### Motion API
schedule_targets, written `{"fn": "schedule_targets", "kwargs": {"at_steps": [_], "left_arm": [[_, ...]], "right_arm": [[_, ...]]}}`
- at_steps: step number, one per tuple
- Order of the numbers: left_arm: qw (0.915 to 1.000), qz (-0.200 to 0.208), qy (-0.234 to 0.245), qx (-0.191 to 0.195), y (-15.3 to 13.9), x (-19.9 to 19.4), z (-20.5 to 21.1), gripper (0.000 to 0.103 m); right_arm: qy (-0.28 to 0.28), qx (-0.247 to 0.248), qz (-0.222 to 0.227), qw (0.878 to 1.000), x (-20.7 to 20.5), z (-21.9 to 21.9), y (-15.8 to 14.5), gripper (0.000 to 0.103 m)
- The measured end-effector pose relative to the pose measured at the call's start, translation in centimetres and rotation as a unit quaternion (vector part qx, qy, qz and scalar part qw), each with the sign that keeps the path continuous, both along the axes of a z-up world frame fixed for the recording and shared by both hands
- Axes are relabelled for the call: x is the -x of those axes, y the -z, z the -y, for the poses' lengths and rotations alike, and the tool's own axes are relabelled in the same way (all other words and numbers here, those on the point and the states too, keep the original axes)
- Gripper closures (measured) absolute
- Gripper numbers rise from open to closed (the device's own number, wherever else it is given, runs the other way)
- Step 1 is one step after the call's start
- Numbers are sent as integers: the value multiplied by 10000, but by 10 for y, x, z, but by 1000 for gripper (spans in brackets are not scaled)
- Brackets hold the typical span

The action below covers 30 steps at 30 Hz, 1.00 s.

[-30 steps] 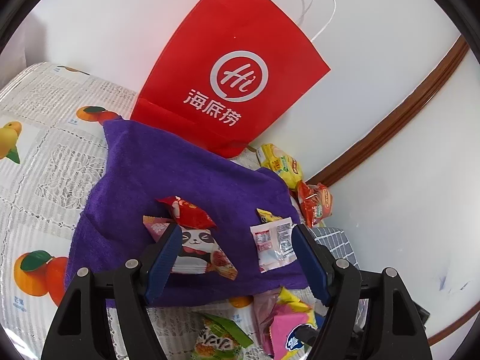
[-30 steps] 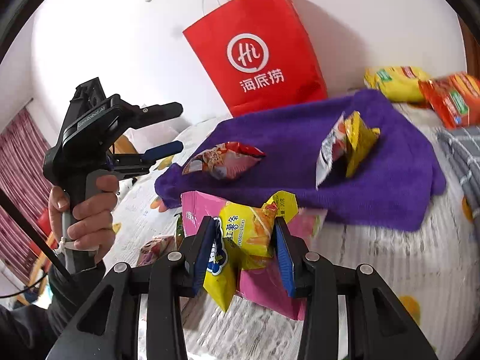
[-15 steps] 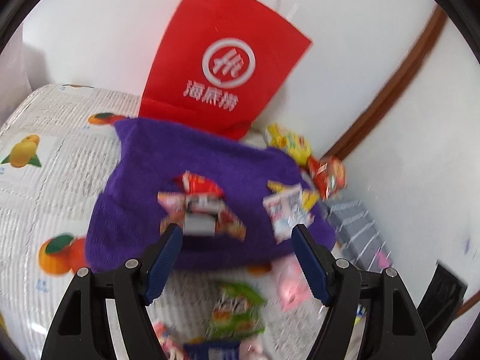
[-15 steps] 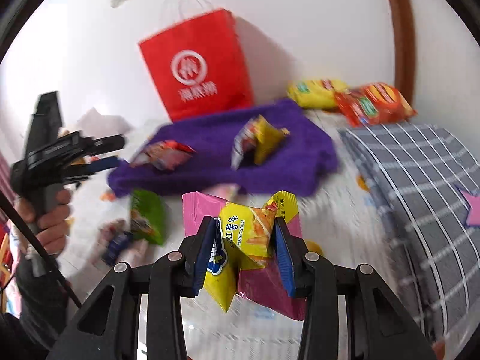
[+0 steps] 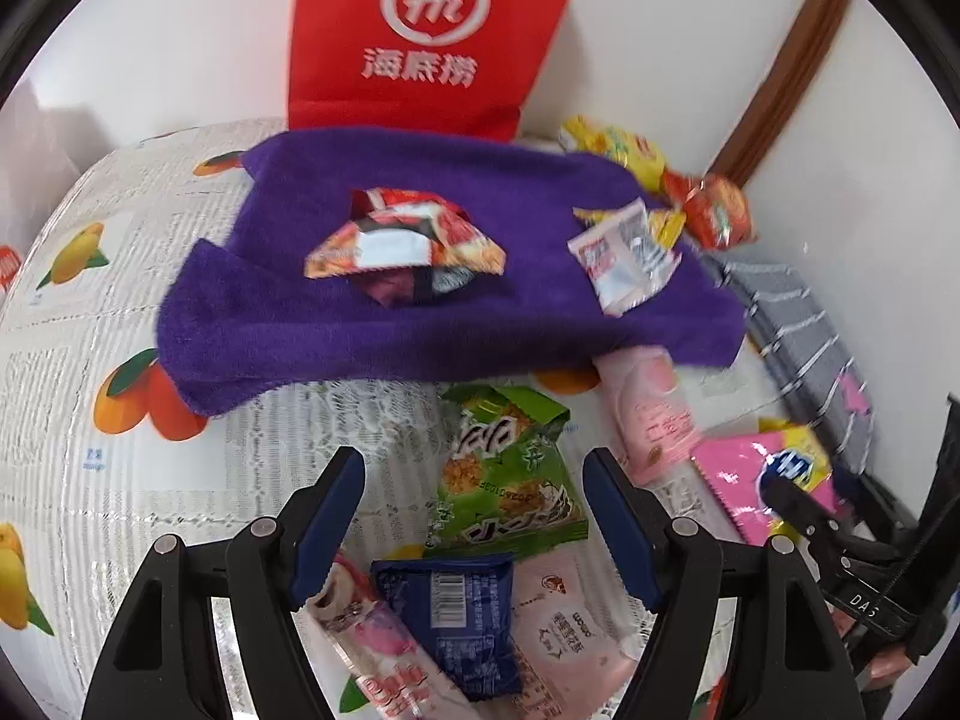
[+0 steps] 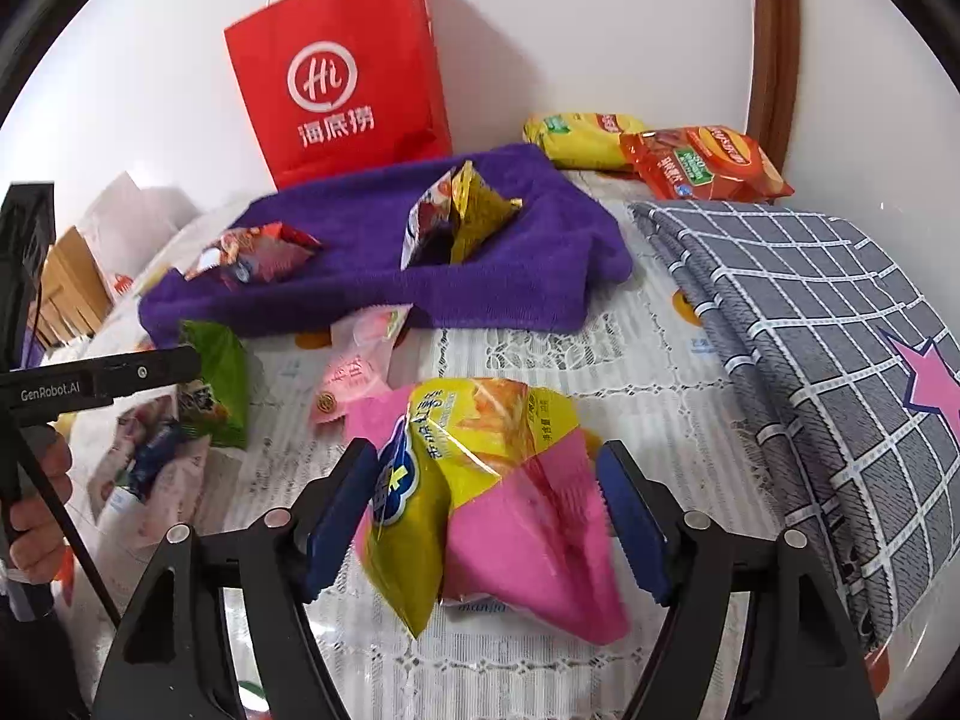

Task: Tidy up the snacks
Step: 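Grasp the green snack packet with the left gripper, then carry the chip bag with the right gripper while the left carries the green packet over the towel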

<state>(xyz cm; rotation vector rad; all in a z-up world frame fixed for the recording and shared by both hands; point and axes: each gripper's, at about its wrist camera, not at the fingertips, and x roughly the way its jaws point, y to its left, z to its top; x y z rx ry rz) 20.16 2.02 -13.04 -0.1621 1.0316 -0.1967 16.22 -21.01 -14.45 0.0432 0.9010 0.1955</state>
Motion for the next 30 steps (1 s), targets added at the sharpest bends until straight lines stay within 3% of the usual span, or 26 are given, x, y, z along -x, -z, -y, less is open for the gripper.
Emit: {"fn": "schedule_targets", "kwargs": {"at_steps": [4,8,11,13,16,23,30], "left_arm": [[9981,-288,-71,-539,12,-8,13,29],[9985,-424,-9,-334,19,-14,15,31],[9992,-391,98,-30,19,-14,15,55],[9993,-374,88,48,16,-11,14,59],[9997,-232,86,78,9,-8,13,62],[9983,92,68,570,-21,-2,-1,64],[9937,773,-382,717,-61,-9,-30,64]], "right_arm": [[-49,-124,-272,9995,-8,-5,13,25],[-99,-119,-250,9996,-9,-8,15,39],[-144,-73,-124,9998,-7,-9,10,42],[-198,-87,-29,9998,-6,-8,3,44],[-217,-254,141,9993,-7,-3,-12,44],[-86,-529,489,9974,-27,4,-45,44],[66,-841,691,9940,-66,-2,-72,44]]}}
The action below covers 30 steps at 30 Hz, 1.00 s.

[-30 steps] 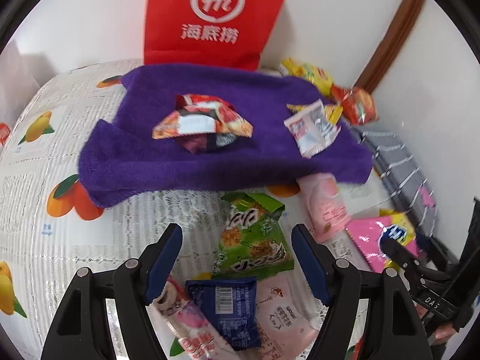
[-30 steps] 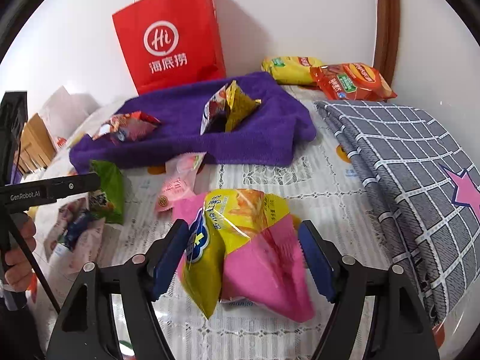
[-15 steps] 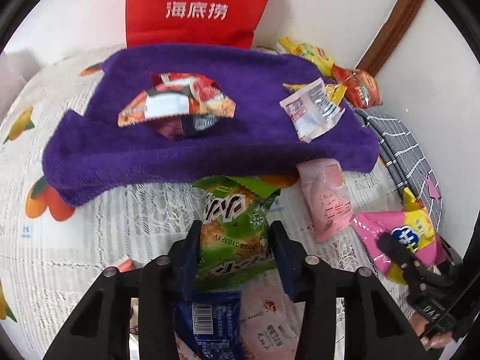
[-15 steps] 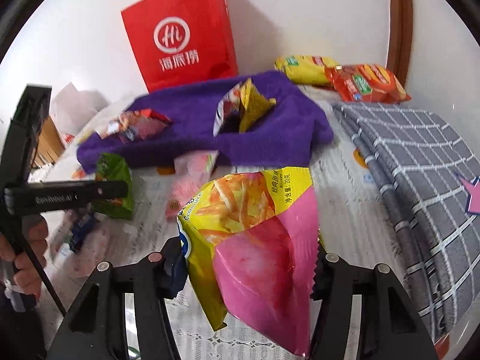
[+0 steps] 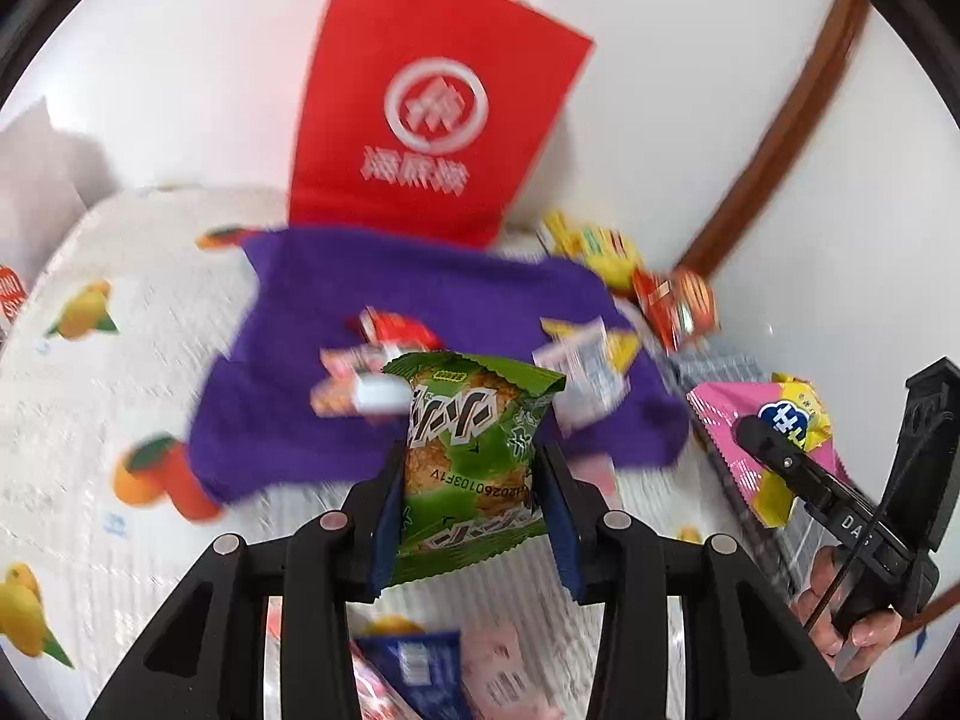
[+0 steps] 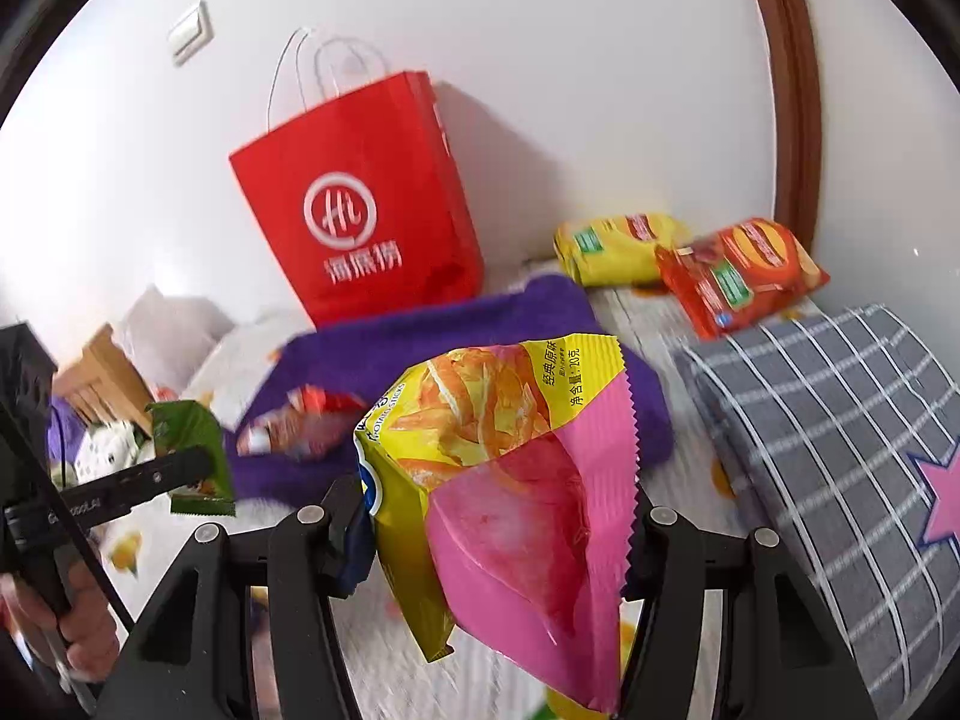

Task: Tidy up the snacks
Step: 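Carry the chip bag with the right gripper while the left carries the green packet over the towel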

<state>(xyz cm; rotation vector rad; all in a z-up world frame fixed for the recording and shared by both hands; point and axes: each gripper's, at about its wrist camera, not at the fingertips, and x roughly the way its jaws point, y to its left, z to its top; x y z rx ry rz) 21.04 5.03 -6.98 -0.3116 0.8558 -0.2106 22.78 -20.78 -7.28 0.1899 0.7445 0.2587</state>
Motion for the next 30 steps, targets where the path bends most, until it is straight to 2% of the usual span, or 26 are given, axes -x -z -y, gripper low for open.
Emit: {"fn": "schedule_targets", "kwargs": {"at_steps": [6,12,15,22,27,30], "left_arm": [[9986,143,-481,-137,-13,-26,-26,64],[9974,167,-697,82,-10,-51,-44,64],[9962,221,-843,58,-6,-62,-47,64],[9911,394,-1275,-18,16,-72,-55,64],[9914,395,-1250,-27,24,-70,-53,64],[9914,443,-1233,-5,21,-69,-53,63]], "right_arm": [[-6,-299,56,9995,-35,-18,-7,44],[-88,-494,-80,9987,-71,-36,-1,44],[-152,-532,-116,9984,-84,-46,6,44],[-205,-600,-168,9978,-88,-58,36,44],[-276,-502,75,9983,-82,-63,37,44],[-259,-564,48,9981,-82,-61,39,44]]}}
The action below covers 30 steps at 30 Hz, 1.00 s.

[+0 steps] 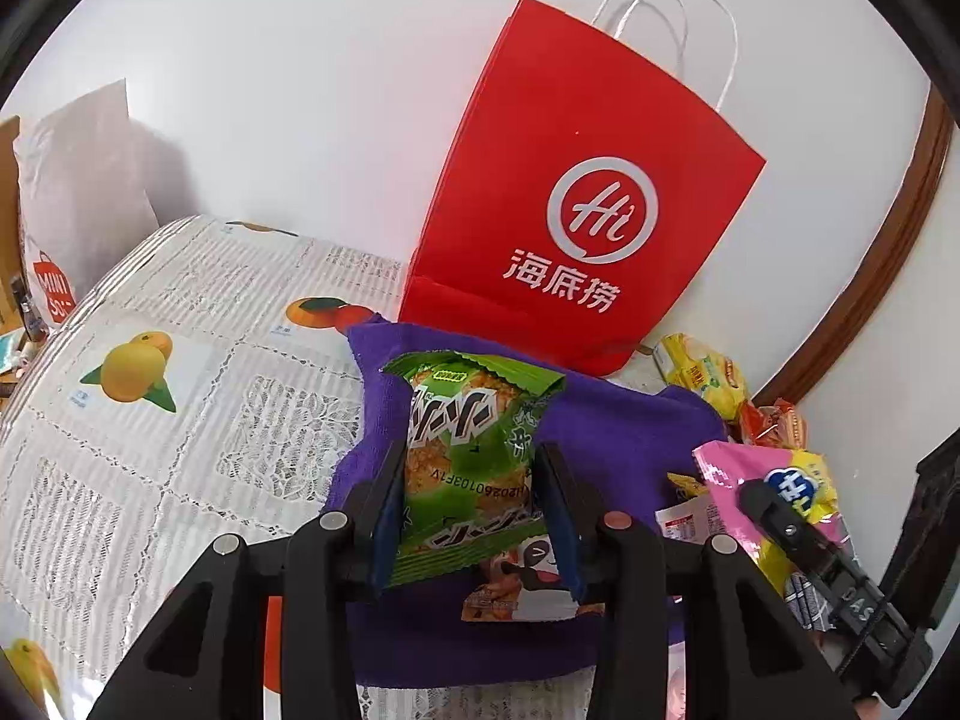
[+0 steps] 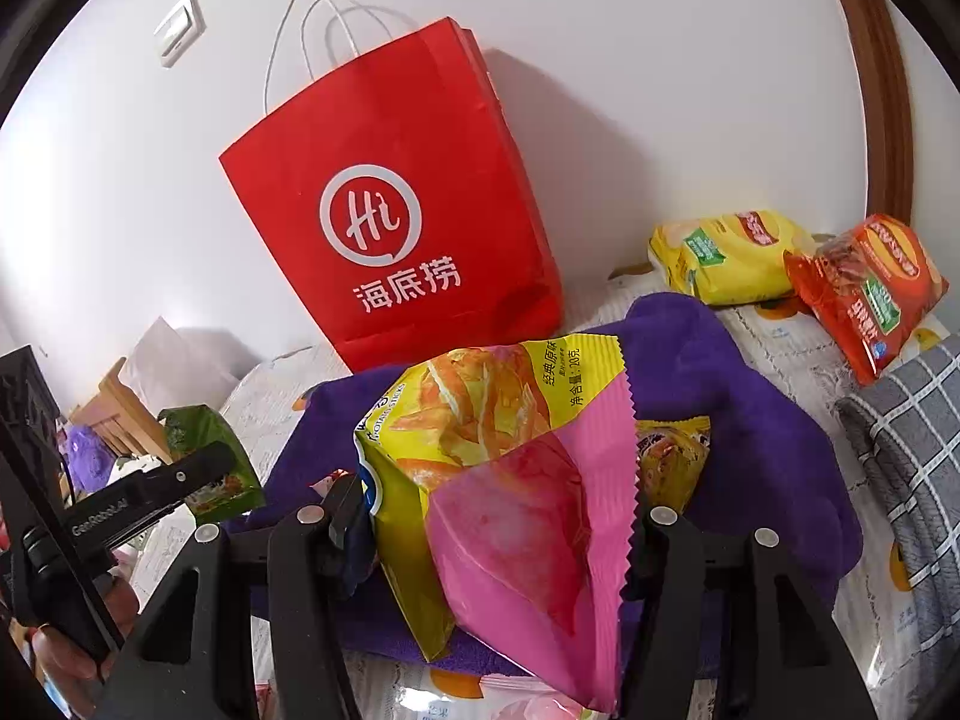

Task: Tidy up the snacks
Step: 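Carry the chip bag with the right gripper while the left carries the green packet over the towel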

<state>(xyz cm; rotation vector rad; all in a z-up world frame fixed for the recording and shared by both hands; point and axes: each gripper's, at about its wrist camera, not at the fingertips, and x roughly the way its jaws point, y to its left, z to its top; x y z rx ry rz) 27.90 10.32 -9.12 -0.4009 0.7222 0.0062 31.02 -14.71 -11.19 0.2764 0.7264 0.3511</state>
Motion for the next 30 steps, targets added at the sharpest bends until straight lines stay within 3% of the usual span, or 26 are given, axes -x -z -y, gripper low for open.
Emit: {"fn": "schedule_targets", "kwargs": {"at_steps": [4,8,15,23,30], "left_arm": [[9999,28,32,134,0,2,0,63],[9998,51,37,165,1,3,1,63],[9998,121,53,171,-2,6,2,63],[9994,89,184,271,2,8,7,63],[9994,117,261,184,3,10,15,63]], "right_arm": [[-6,-14,20,10000,1,1,1,44],[-28,389,246,9989,6,-10,-1,44],[-344,609,387,9968,12,-27,-1,44],[-277,678,242,9970,5,-29,7,44],[-354,388,-32,9986,-2,-23,16,44]]}}
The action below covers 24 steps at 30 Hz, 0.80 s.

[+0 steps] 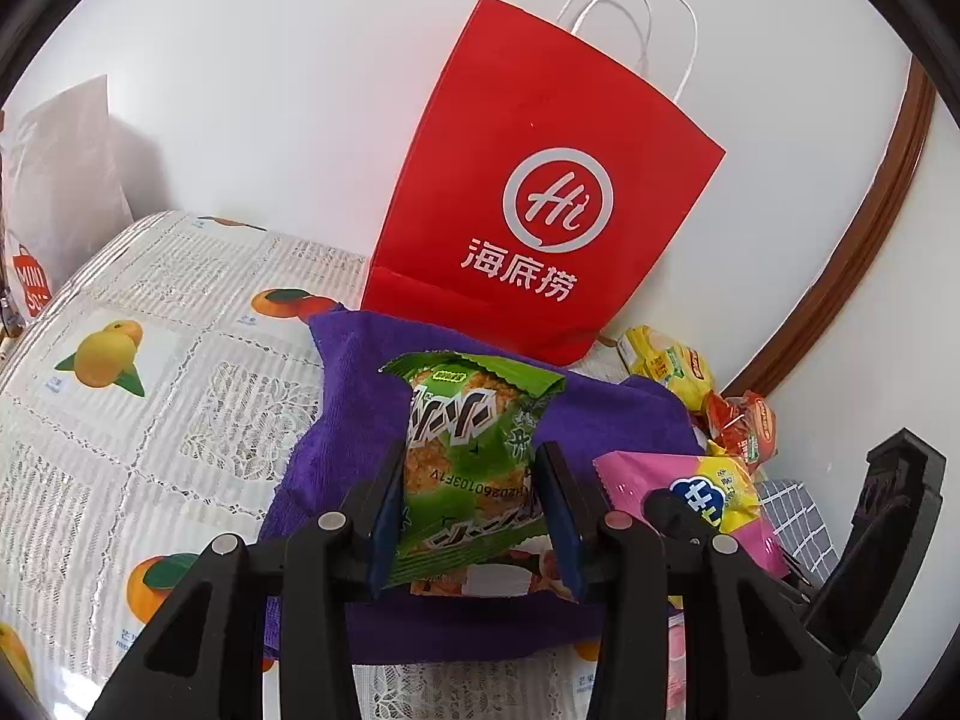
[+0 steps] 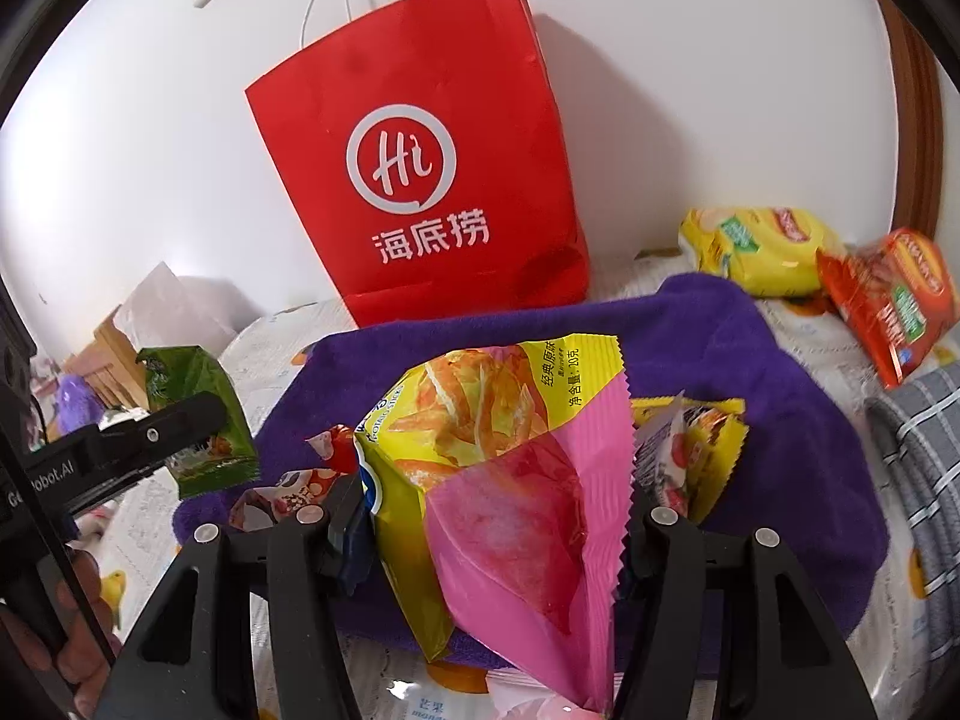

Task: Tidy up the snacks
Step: 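Carry the chip bag with the right gripper while the left carries the green packet over the towel, then open the right gripper to drop the chip bag while the left drops the green packet on the towel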

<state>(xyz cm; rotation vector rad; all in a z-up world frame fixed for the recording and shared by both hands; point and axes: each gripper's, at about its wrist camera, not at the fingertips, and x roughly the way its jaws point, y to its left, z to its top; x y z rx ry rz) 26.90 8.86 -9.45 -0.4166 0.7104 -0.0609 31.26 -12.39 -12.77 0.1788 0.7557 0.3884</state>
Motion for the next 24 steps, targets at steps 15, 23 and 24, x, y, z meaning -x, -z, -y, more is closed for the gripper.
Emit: {"fn": "schedule_targets", "kwargs": {"at_steps": [15,23,24], "left_arm": [[9998,-84,101,126,5,-2,1,63],[9997,-89,97,206,5,-3,0,63],[9997,-87,93,220,5,-2,-1,63]], "right_arm": [[-70,92,-115,9999,-2,-6,6,43],[-95,141,-188,9997,-4,-8,8,42],[-101,154,-195,9996,-4,-9,8,42]]}}
